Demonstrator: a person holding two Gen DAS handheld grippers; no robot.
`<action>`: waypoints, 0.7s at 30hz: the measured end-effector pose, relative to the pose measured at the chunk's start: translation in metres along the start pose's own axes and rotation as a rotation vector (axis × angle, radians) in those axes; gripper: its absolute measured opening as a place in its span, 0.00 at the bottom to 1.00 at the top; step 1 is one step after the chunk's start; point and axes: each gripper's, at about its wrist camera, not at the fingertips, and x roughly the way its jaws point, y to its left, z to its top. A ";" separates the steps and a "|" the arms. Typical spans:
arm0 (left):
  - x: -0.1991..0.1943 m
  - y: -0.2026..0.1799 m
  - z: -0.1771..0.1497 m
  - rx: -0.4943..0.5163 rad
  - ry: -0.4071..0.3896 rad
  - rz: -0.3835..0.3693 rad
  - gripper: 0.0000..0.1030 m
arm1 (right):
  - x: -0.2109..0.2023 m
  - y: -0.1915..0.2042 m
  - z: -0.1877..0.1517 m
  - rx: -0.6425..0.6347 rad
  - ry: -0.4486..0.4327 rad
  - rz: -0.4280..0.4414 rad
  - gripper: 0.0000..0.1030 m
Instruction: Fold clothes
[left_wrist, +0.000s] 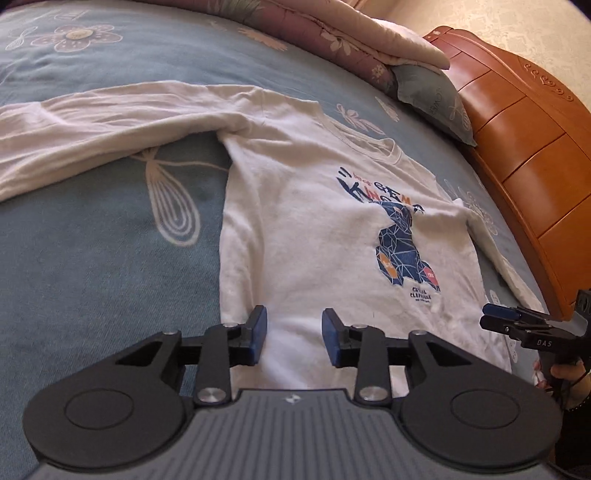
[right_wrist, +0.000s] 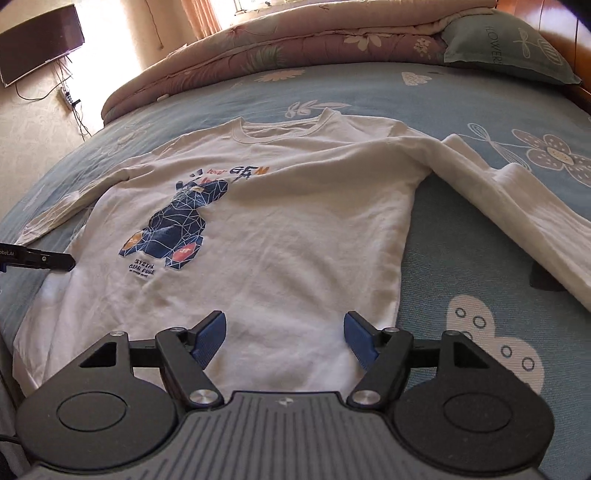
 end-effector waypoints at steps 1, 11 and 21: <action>-0.008 0.003 -0.002 -0.011 0.015 0.007 0.33 | -0.007 -0.003 -0.003 -0.002 0.008 -0.017 0.74; 0.030 -0.051 0.059 0.180 -0.131 0.057 0.41 | 0.014 0.051 0.044 -0.145 -0.067 0.034 0.81; 0.044 0.005 0.059 0.126 -0.139 0.140 0.33 | 0.080 0.035 0.067 -0.226 -0.028 -0.042 0.86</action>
